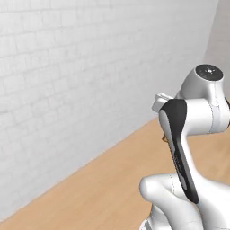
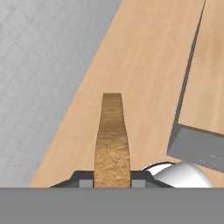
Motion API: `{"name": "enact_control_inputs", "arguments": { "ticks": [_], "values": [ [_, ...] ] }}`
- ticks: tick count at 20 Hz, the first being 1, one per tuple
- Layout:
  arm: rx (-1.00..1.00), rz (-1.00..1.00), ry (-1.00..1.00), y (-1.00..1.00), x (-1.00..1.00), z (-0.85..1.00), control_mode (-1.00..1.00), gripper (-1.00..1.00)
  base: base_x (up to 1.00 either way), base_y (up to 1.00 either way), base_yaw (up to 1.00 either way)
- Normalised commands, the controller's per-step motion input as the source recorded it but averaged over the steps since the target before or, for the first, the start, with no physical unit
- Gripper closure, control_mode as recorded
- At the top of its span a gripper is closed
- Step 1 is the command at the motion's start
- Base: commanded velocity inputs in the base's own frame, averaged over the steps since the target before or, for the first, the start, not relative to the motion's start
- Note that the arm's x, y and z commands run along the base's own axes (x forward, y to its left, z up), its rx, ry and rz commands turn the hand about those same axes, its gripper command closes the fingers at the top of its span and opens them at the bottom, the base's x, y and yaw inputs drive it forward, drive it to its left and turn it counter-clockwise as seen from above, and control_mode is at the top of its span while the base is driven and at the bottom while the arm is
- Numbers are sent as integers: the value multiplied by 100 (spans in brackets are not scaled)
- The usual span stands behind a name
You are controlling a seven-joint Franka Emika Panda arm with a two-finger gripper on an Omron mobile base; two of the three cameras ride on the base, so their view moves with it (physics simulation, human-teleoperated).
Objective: Start the toaster. Once the lever pops up, take the bread to the plate on the dining counter.
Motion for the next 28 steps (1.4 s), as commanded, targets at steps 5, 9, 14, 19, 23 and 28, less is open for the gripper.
{"name": "enact_control_inputs", "arguments": {
  "ticks": [5,9,14,19,23,28],
  "values": [
    [0,0,0,0,0,0,100,100,5,31,-57],
    [0,0,0,0,0,0,100,100,15,65,-52],
    [0,0,0,0,0,0,100,100,31,54,-51],
    [0,0,0,0,0,0,100,100,39,56,-50],
    [0,0,0,0,0,0,100,100,53,50,-48],
    [0,0,0,0,0,0,100,100,71,29,-40]
  ]
}}
